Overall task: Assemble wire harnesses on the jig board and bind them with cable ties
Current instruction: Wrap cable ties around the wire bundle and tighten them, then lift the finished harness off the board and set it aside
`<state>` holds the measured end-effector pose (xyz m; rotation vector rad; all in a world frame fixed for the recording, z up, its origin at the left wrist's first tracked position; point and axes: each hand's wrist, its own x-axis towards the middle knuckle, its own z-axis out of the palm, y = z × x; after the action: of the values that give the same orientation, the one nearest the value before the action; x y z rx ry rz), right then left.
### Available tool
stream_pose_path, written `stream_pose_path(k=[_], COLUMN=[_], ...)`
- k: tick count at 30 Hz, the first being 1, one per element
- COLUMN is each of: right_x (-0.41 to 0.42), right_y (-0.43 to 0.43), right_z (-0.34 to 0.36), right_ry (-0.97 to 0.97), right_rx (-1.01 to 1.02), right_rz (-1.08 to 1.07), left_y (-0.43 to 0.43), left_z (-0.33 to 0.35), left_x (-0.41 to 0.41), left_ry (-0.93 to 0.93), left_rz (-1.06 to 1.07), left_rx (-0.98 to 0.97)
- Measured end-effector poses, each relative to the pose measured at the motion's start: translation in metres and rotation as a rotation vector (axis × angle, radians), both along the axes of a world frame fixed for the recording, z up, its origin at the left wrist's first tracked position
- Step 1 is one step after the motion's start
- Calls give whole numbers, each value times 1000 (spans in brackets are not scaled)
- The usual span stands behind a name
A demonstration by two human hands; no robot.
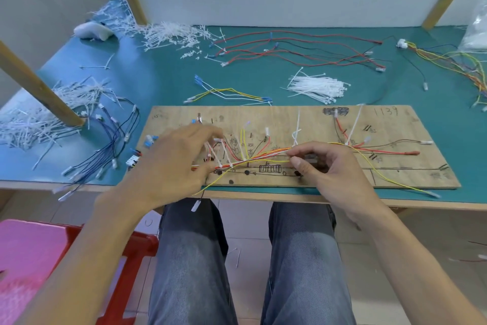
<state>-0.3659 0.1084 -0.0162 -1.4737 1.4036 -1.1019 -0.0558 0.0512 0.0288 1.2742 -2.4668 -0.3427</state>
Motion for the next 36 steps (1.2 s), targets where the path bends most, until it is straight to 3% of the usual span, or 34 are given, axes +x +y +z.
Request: stream_pose_path(k=[3, 11, 17, 20, 27, 36], right_x=[5, 4, 7, 7, 2, 6], right_y=[0, -2, -2, -1, 3, -1], right_z=[-1, -6, -5, -4, -3, -7], right_ry=[62, 142, 212, 193, 153, 111], right_rx=[-22, -52, -59, -90, -65, -117], right_rz=[-3, 15, 76, 98, 58, -10], left_y=[2, -11, -10, -22, -49, -78], left_z=[-11, -20, -13, 0, 24, 29], left_x=[4, -1, 13, 17, 27, 32], left_ry=[-103, -329, -62, 139, 266, 324], left_rz=[3, -45, -13, 36, 59, -8], left_rx=[124, 8, -132, -80, -220, -25])
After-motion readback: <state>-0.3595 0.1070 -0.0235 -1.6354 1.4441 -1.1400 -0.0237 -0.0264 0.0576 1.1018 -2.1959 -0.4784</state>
